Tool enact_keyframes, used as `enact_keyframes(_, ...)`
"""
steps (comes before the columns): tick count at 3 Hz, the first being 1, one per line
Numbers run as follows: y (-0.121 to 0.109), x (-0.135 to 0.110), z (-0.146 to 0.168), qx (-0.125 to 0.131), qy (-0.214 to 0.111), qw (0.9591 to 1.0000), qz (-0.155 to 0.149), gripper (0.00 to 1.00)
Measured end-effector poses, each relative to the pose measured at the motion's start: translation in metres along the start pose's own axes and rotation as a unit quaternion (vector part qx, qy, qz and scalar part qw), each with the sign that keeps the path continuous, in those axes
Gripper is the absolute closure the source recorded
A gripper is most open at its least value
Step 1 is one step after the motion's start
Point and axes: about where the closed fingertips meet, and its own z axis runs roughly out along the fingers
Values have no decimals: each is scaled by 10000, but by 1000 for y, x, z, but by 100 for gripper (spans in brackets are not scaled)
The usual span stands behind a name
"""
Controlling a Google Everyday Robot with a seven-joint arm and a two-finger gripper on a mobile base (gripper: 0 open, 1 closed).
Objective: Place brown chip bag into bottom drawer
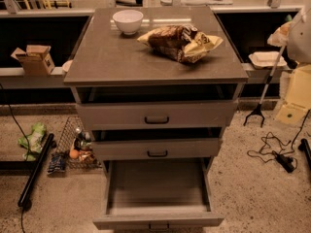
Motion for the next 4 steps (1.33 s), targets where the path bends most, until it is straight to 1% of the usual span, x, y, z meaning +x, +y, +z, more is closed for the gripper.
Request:
enact_keyframes(1, 0, 0, 0, 0, 0, 10000, 0, 0)
enact_keyframes(2, -22, -2, 15, 50, -152, 9997, 197, 0)
enact_keyframes(3, -77, -10, 42, 240, -605, 9957, 659, 0)
enact_keyframes(4, -143, -21, 69, 460, -1041, 9871, 1130, 0)
